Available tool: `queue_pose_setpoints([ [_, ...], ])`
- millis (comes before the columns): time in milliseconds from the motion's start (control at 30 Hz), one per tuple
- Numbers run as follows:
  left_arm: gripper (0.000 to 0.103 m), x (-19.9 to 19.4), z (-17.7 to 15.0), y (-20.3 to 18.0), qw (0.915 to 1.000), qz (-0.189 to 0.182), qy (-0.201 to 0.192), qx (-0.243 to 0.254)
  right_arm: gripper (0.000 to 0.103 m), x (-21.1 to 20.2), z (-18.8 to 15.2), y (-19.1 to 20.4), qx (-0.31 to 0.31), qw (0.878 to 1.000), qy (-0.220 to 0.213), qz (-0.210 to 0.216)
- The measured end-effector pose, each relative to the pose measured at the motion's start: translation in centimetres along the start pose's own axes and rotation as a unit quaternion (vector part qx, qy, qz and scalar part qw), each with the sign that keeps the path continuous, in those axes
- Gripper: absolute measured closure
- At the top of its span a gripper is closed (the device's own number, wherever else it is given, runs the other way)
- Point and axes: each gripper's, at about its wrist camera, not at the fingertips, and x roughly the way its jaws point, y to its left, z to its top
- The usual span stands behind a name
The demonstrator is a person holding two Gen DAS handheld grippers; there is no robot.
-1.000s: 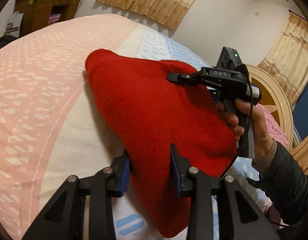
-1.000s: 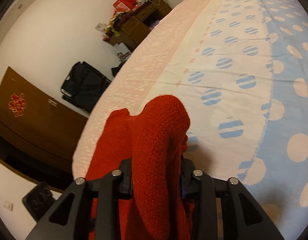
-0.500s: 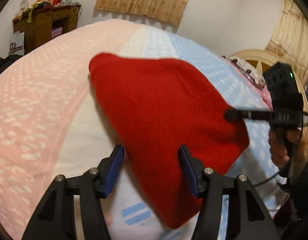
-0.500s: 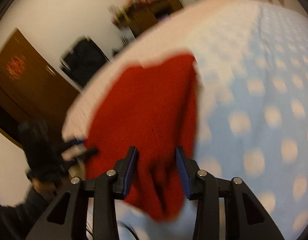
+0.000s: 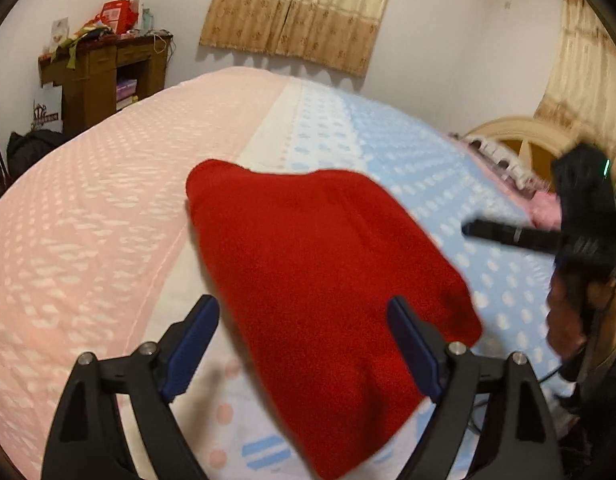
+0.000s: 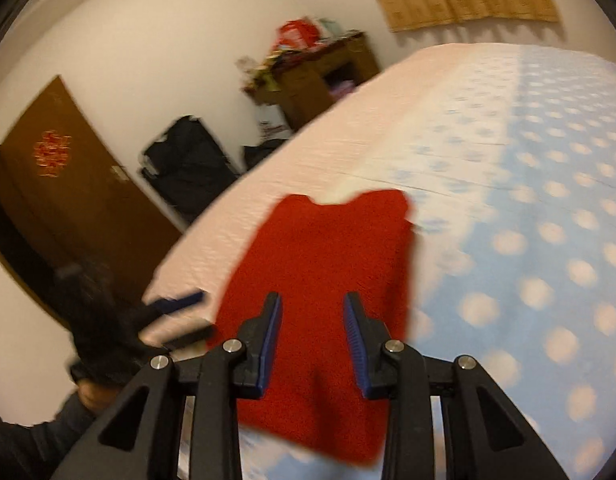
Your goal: Fold small clothes
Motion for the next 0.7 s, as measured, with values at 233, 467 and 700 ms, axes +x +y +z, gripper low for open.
queue_pose_setpoints([
  [233, 0.008, 3.4, -1.3, 1.4, 0.998, 0.026, 0.056, -0.017, 0.069, 7.5, -0.3, -2.3, 0.033, 0.996, 0.068, -0.035],
  [467, 0.002, 3.3, -1.7, 2.0, 0.9974, 0.023, 0.061, -0.03, 0.069, 6.8, -0.8, -2.3, 0.048, 0.997, 0.06, -0.025],
  [700, 0.003, 1.5, -2.8, 0.0, 0.9972, 0.041, 0.063, 0.005, 0.068, 4.1, -3.3, 0.5, -0.014, 0.995, 0.043, -0.084],
])
